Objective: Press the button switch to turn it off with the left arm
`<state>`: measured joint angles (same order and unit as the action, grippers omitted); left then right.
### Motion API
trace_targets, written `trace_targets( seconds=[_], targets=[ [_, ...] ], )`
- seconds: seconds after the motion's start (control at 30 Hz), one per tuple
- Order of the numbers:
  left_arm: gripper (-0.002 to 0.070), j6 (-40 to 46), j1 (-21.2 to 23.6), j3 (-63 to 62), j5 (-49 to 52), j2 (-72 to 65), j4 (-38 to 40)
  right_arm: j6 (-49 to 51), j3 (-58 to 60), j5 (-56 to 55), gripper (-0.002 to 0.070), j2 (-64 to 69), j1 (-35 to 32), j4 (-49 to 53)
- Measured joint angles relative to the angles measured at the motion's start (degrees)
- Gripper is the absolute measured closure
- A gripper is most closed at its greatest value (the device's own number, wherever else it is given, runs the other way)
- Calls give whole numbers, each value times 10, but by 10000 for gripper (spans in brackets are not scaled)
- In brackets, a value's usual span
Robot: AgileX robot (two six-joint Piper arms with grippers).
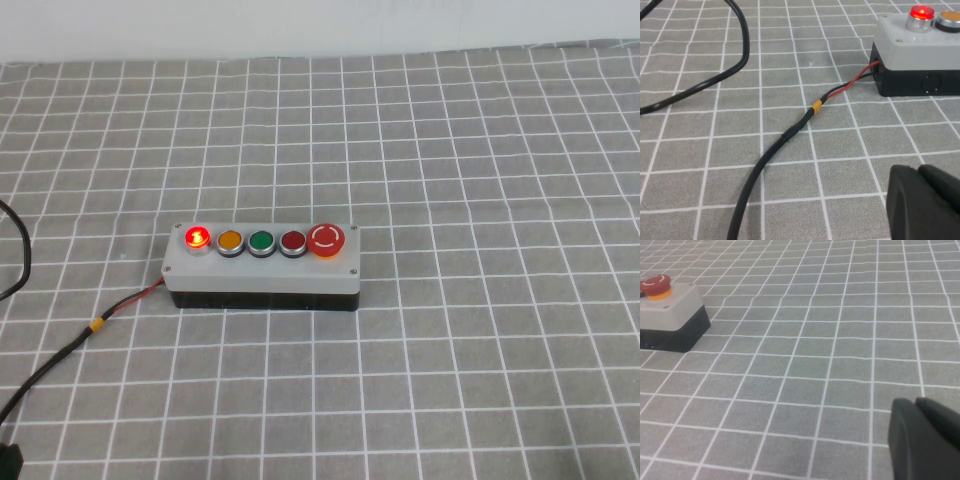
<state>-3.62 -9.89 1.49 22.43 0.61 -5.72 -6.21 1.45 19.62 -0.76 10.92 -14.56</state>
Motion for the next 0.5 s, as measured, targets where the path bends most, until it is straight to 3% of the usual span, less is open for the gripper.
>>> trace_targets(
  seconds=[0.5],
  targets=[
    [678,0,0,0,-39,0,0,0,0,0,692,0,0,0]
  ],
)
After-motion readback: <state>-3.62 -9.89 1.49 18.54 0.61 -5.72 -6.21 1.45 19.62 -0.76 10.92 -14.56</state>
